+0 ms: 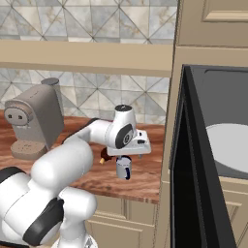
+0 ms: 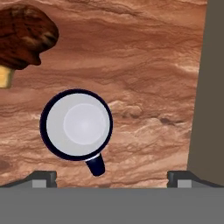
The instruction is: Pick the mug from the counter and place it inside the microwave. Then close the microwave.
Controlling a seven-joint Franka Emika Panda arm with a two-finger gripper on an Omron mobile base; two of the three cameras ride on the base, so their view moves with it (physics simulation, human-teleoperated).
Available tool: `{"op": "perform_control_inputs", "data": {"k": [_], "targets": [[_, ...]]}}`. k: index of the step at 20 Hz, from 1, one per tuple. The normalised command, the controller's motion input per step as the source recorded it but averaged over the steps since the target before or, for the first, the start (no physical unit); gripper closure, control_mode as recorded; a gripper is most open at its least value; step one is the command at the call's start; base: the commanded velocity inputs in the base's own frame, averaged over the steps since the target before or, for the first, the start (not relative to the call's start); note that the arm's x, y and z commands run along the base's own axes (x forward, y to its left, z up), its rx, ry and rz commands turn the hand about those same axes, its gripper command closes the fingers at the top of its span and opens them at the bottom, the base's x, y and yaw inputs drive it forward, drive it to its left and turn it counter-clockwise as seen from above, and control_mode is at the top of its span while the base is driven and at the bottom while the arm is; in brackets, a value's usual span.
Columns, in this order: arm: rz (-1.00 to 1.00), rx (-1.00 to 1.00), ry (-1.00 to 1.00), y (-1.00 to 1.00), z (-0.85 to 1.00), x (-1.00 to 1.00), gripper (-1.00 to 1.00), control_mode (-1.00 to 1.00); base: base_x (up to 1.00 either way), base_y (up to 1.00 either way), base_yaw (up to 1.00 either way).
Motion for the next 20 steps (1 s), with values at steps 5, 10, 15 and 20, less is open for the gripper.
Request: {"op": "perform_control_inputs", "data": {"k": [5, 10, 15, 20], "targets": [[0.02, 0.01, 0.0, 0.01, -0.14, 0.0, -1.0, -1.0, 0.0, 0.0, 0.0], [0.05, 0.03, 0.0, 0.04, -0.15, -0.07, -1.0, -1.0, 0.0, 0.0, 0.0], [0.04, 0.03, 0.0, 0.09, -0.14, -0.1, -1.0, -1.0, 0.0, 0.0, 0.0], [0.02, 0.01, 0.0, 0.03, -0.1, -0.03, -1.0, -1.0, 0.0, 0.0, 0.0]]}}
